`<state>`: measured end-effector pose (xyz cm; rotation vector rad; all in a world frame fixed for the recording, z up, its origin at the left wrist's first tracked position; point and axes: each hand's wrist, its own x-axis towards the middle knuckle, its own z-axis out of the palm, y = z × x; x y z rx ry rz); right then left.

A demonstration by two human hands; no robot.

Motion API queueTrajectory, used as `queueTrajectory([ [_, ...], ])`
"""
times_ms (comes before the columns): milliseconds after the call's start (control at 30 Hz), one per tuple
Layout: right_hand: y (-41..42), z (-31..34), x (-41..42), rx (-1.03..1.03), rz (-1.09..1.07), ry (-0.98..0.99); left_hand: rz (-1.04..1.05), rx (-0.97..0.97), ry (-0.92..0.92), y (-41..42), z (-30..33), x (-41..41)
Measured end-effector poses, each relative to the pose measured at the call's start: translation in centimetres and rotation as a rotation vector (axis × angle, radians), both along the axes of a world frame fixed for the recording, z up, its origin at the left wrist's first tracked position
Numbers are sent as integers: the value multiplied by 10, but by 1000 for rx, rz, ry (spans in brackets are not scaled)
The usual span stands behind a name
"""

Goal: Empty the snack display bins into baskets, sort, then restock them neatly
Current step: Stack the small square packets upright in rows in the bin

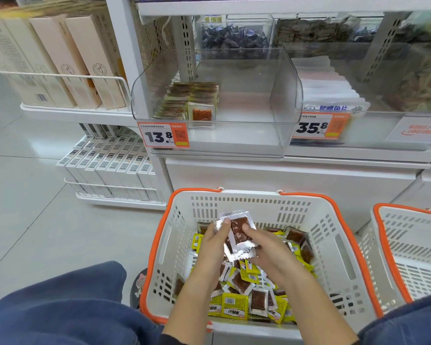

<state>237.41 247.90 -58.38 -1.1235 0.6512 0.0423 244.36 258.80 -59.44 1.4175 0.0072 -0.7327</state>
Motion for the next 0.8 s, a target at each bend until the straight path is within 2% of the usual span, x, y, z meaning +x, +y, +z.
queueTrajectory([
  [133, 7, -1, -3, -67, -2, -28, -14, 55, -98, -3, 0, -4],
  [333, 15, 0, -4, -135, 15, -36, -115, 52, -14, -3, -2, -4],
  [467, 10, -2, -7, -176, 84, 7, -137, 115, -138, 0, -4, 7],
  [600, 7, -7, -8, -135, 77, 31, -257, 233, -227, -3, -14, 11],
  [733, 1, -35, -10, -20, 31, 111, -290, 293, -139, -11, -34, 20],
  [800, -7, -57, -15, -8, 8, 198, -241, 428, -84, -10, -52, 27],
])
